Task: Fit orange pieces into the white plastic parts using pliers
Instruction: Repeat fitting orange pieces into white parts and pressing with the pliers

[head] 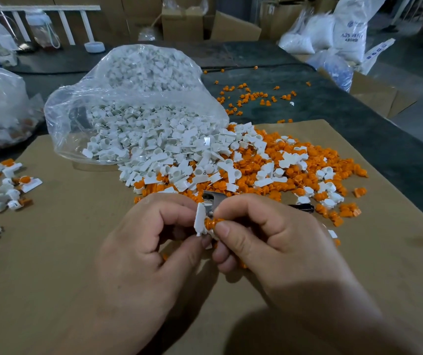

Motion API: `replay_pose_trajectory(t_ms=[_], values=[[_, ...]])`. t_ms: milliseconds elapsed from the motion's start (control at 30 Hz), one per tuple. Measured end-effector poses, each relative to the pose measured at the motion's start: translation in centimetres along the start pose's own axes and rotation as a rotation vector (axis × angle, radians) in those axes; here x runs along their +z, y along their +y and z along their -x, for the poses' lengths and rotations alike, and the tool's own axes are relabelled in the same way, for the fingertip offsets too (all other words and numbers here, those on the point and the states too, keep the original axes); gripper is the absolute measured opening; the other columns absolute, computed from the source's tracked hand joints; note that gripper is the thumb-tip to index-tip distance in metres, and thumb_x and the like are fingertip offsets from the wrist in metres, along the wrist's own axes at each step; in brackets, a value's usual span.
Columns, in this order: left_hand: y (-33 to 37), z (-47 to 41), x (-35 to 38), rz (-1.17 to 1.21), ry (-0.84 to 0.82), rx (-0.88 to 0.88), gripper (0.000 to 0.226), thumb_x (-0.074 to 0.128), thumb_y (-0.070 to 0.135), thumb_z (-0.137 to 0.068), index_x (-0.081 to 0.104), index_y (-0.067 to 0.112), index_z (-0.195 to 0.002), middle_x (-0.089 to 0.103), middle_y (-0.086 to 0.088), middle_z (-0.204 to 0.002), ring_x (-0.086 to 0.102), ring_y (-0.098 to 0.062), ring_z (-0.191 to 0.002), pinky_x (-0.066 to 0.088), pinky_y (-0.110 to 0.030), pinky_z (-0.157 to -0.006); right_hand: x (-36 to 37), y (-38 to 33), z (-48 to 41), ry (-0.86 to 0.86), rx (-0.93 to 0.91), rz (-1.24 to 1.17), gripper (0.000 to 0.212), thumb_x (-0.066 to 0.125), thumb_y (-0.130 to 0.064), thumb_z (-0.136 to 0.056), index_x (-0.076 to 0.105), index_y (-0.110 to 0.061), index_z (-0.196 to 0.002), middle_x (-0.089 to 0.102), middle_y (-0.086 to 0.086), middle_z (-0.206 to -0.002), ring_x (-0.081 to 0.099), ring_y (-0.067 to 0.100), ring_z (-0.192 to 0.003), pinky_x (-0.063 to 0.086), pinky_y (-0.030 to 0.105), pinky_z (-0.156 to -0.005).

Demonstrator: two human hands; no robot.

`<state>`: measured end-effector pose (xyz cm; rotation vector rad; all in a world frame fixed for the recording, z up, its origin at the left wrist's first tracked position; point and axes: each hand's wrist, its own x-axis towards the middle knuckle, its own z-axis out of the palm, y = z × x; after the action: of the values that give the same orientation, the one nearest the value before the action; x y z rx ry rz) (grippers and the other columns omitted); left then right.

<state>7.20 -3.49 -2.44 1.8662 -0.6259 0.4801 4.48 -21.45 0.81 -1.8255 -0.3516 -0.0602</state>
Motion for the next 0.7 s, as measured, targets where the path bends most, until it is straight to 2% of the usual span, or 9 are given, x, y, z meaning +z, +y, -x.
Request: replay_pose_trajectory(t_ms=[100,200,300,500,600,700], values=[[0.19,-0.08,0.11,-0.054,-0.023,0.067,0.024,0.065,0.029,-0.082,0.057,0.044,-0.099,0.063,0.019,-0.102,0.064,-0.007,-0.085,0.056,-0.032,-0.069,-0.08,-0.33,0.0,0.031,-0.066,0.178,0.01,0.061,-0.024,-0.093,0.063,-0.034,-0.091,0.065,-0.014,-0.079,0.067,0.007,-0.071,0.054,0.02,-0.055],[0.08,-0.05,0.22,-0.06,0.003,0.078,0.028,0.067,0.028,-0.081,0.058,0.047,-0.1,0.064,0.017,-0.101,0.066,-0.016,-0.084,0.056,-0.043,-0.066,-0.11,-0.64,-0.1,0.061,-0.161,0.406,0.006,0.058,-0.03,-0.091,0.059,-0.036,-0.09,0.06,-0.017,-0.082,0.063,0.006,-0.078,0.051,0.02,-0.057],[-0.12,0.16,0.25,-0.04,0.012,0.074,0.024,0.07,0.03,-0.081,0.06,0.042,-0.098,0.066,0.013,-0.102,0.066,-0.022,-0.081,0.053,-0.046,-0.062,-0.17,-0.86,-0.18,0.061,-0.21,0.489,0.007,0.056,-0.03,-0.091,0.058,-0.036,-0.09,0.056,-0.018,-0.082,0.06,0.005,-0.08,0.048,0.017,-0.06],[-0.1,0.58,0.59,0.027,0.055,-0.051,0.024,0.072,0.038,-0.075,0.062,0.05,-0.094,0.067,0.009,-0.102,0.063,-0.018,-0.077,0.047,-0.037,-0.066,-0.02,-0.73,-0.11,0.031,-0.149,0.358,0.005,0.055,-0.031,-0.091,0.059,-0.034,-0.092,0.062,-0.017,-0.089,0.064,0.006,-0.084,0.054,0.026,-0.061],[0.28,0.54,0.3,0.031,0.055,-0.044,0.022,0.072,0.038,-0.077,0.063,0.047,-0.095,0.069,0.007,-0.103,0.065,-0.021,-0.08,0.048,-0.038,-0.067,-0.07,-0.71,-0.1,-0.006,-0.056,0.166,0.008,0.056,-0.031,-0.091,0.063,-0.034,-0.094,0.067,-0.014,-0.085,0.068,0.007,-0.075,0.058,0.027,-0.06],[0.79,0.44,0.13,0.022,0.034,-0.006,0.021,0.07,0.036,-0.08,0.063,0.046,-0.097,0.069,0.007,-0.104,0.065,-0.021,-0.083,0.048,-0.036,-0.066,-0.15,-0.76,-0.05,-0.044,0.03,0.023,0.011,0.057,-0.028,-0.092,0.065,-0.035,-0.094,0.07,-0.011,-0.081,0.07,0.01,-0.07,0.06,0.033,-0.059]])
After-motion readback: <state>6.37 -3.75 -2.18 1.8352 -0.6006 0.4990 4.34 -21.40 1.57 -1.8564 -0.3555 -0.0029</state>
